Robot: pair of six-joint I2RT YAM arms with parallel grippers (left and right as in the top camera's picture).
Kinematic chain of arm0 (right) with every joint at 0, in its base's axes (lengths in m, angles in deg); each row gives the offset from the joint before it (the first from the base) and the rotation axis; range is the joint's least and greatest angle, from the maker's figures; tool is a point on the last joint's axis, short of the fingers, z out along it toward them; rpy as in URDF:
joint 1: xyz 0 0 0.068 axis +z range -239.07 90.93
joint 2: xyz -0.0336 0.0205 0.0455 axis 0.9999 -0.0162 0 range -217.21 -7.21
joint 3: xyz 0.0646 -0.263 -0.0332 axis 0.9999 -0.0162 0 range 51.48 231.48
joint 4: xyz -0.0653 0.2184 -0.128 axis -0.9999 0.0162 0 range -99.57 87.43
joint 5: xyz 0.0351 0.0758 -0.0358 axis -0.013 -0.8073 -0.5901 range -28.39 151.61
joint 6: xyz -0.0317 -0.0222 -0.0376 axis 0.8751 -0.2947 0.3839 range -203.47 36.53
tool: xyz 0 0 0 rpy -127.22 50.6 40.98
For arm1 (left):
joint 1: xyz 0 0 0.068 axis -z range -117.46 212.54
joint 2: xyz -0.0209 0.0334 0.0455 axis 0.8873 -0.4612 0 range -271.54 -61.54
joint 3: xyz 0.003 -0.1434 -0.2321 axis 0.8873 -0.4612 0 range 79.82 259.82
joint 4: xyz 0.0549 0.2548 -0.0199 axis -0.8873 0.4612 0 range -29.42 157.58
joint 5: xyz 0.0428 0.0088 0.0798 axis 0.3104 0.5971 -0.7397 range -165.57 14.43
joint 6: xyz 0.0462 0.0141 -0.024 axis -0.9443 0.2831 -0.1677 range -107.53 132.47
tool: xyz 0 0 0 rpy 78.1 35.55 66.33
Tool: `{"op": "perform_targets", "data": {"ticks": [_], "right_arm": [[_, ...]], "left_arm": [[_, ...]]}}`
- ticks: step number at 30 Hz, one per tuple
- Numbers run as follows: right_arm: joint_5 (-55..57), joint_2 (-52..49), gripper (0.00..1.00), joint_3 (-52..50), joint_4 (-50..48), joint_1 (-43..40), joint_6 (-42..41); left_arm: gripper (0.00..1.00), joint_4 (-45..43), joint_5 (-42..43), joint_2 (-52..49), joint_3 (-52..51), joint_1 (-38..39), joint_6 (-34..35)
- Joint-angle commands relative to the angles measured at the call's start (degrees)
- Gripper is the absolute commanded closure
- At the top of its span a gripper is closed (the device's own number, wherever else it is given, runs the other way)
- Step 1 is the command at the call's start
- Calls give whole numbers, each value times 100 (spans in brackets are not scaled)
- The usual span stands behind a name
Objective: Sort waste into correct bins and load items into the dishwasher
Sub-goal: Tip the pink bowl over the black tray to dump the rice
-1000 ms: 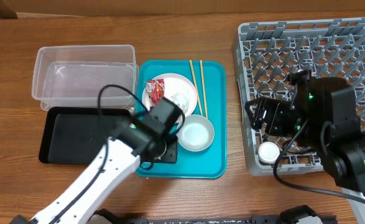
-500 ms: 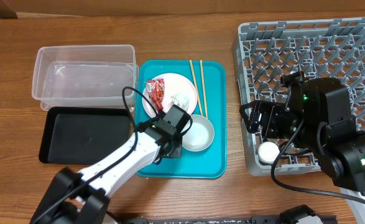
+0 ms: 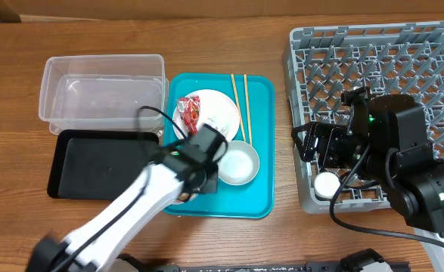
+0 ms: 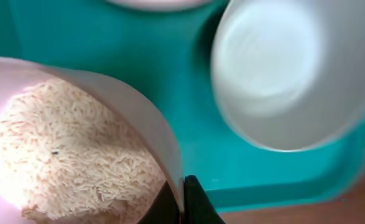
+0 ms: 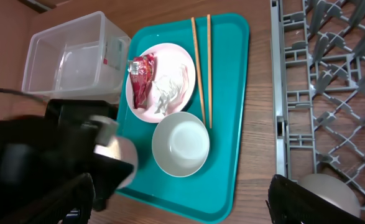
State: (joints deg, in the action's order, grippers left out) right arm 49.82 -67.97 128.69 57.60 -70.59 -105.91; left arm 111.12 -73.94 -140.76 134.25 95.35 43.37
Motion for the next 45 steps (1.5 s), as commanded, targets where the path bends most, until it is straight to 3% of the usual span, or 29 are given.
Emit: {"op": "perform_targets", "data": {"ticks": [1,6,14,20,25,27,35,40,42,43,45], "right_arm": [[15,20,9,81,-4,33,39],[15,20,9,81,-11,33,37],[15,20,9,81,-9,33,39],[37,20,8,81,-7,31,42],[127,20,8,81,-4,31,42],[181,20,8,81,-4,31,42],[184,22,7,81,59,31,131],[186,22,7,81,57,31,149],[186,22,7,81,57,31,149],[186,22,7,81,55,31,151],[186,22,7,81,37,31,149]], "left_arm": [[96,101,938,774,264,-778,-306],[96,520,2455,1027,260,-2625,-1108],[96,826,5051,236,258,-5202,-2732],[96,782,6137,-975,258,-6140,-3797],[96,1189,8083,-2009,258,-6500,-5077],[96,1305,8461,-2269,258,-6629,-5219],[96,1449,8607,-2352,262,-6975,-5281],[96,1834,8205,-2173,369,-6983,-5458],[96,1895,8026,-2087,470,-6977,-6271],[96,1674,7517,-2083,560,-7001,-6120],[96,1696,6887,-2074,669,-7014,-5165]]}}
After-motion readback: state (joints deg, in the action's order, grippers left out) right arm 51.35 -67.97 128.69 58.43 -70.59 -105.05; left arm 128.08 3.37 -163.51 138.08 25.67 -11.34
